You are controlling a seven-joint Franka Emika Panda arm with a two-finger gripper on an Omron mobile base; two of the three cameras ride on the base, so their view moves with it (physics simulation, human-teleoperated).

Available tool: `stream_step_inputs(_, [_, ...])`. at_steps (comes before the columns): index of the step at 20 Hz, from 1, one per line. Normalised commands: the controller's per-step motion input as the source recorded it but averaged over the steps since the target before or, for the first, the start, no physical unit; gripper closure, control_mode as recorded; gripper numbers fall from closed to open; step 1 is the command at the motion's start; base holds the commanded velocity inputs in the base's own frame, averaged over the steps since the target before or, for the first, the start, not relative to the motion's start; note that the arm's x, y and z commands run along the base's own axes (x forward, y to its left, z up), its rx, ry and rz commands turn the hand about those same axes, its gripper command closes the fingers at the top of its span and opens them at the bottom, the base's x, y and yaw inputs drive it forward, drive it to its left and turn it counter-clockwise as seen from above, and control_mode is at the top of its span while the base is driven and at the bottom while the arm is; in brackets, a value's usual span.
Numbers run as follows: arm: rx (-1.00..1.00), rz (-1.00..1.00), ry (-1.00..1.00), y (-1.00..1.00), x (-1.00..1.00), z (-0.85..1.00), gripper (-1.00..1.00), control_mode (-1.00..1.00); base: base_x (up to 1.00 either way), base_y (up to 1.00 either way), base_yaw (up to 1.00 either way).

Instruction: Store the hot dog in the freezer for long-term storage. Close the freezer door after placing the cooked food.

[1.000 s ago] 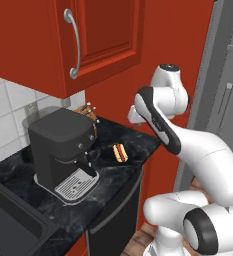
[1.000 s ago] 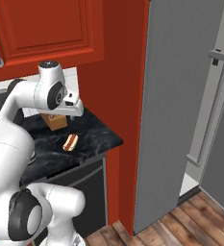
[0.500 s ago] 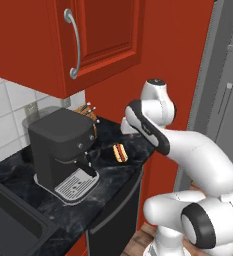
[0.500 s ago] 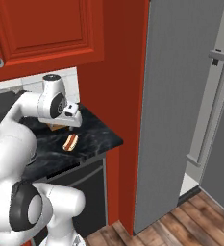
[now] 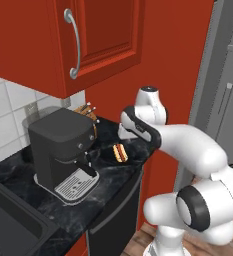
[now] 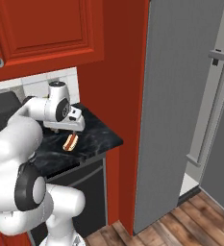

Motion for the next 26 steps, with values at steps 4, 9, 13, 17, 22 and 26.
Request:
stream_step_inputs(4, [0.03, 0.00, 0.00, 0.04, 0.38, -0.17, -1.00, -1.00, 0.00, 0.00, 0.00])
stream_step_inputs(9, [-0.04, 0.00, -0.01, 0.20, 0.37, -0.25, -1.00, -1.00, 0.00, 0.00, 0.00])
stream_step_inputs(13, [-0.05, 0.00, 0.07, 0.33, 0.45, -0.63, -1.00, -1.00, 0.00, 0.00, 0.00])
stream_step_inputs(17, [0.00, 0.00, 0.09, 0.36, 0.34, -0.59, -1.00, -1.00, 0.00, 0.00, 0.00])
stream_step_inputs(22, [0.00, 0.00, 0.05, 0.04, 0.32, -0.30, -1.00, -1.00, 0.00, 0.00, 0.00])
stream_step_inputs(26, [0.00, 0.00, 0.08, 0.00, 0.30, -0.27, -1.00, -1.00, 0.00, 0.00, 0.00])
